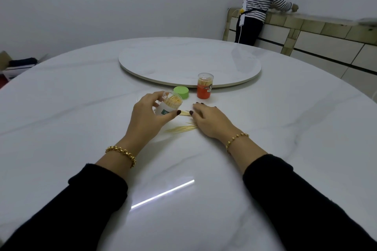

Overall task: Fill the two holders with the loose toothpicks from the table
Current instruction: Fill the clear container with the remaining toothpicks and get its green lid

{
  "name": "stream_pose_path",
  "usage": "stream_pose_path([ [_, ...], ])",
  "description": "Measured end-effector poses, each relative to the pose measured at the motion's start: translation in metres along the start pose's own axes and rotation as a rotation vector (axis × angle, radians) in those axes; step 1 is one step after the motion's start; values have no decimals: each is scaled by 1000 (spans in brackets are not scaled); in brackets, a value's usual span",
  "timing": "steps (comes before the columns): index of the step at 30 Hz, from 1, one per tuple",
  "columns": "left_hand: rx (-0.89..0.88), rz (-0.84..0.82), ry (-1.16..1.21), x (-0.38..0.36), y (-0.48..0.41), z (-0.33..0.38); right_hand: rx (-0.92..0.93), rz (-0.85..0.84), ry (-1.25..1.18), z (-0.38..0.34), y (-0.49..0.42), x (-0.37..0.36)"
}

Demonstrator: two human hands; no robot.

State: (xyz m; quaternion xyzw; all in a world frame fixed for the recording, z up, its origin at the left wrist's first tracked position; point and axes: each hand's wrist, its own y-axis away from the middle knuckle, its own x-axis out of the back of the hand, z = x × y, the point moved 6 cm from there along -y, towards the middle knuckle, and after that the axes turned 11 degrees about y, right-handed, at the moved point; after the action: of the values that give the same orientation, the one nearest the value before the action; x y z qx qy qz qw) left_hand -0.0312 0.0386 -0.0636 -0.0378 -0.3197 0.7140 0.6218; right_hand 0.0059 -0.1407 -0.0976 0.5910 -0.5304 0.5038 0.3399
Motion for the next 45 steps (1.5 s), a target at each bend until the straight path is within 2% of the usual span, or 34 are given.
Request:
stream_pose_path([
  [6,5,13,-1,2,-1,-2,98,53,-129,-10,-1,0],
  [10,3,16,-1,3,-1,-2,130,70,-9,-13,-5,-4],
  [15,-2,10,-9,2,-1,-1,71,150,92,-5,-7,2],
  [23,-3,-2,-9,1,0,-1,-6,271,65,-5,-1,15],
  [29,5,-13,-15,-2,1,0,-50,277,24,-1,-1,16],
  [35,11,-24,-4,-4,2,2,-147,369,-323,7,2,33],
  [45,17,-71,15,-14,6,6,-216,261,-1012,2,2,49],
])
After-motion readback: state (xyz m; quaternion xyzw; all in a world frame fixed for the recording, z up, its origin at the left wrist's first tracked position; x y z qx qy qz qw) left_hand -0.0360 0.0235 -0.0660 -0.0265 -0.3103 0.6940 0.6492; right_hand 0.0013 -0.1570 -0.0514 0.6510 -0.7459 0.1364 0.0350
